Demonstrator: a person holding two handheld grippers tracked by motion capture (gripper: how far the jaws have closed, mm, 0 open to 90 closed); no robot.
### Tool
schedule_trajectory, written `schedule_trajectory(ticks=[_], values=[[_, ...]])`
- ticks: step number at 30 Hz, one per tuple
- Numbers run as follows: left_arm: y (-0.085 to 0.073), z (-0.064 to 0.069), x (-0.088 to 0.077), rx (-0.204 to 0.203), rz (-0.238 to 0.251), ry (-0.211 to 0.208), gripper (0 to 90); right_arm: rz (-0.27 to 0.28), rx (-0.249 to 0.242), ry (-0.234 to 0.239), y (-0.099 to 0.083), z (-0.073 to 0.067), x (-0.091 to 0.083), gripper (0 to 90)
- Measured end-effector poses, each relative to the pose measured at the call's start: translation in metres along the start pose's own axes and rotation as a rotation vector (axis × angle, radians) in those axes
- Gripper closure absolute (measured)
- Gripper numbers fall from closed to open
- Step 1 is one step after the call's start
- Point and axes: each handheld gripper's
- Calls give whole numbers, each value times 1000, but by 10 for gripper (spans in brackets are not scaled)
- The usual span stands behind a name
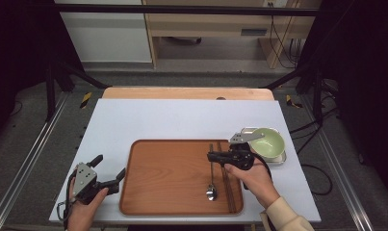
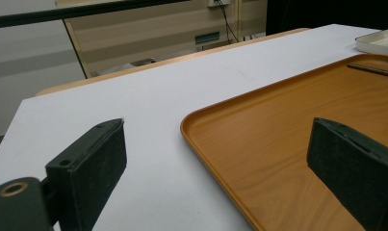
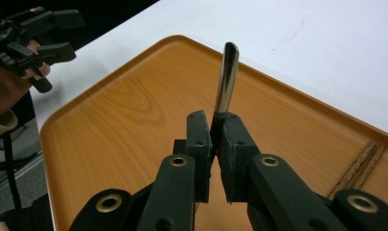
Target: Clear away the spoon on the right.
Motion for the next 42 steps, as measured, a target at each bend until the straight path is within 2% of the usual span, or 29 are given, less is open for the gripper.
schedule_trajectory(ticks=[19, 28, 35, 42], values=[[1, 0, -1, 4, 1, 1, 65, -21, 39, -52, -9, 1, 5, 787], [1, 1, 0, 10, -2, 2, 65, -39, 23, -71, -11, -1, 9, 768], [0, 0, 0, 10, -2, 1, 66, -63, 25, -91, -13, -1, 15, 700], [1, 1, 0, 14, -2, 4, 66, -97, 27, -142, -16, 0, 20, 610]])
Point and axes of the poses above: each handheld gripper's, and its own axes: x roughly forward along the jaws, y roughly out of its top, z roughly to its right, and after that the axes turned 5 degrees about -z, right-handed
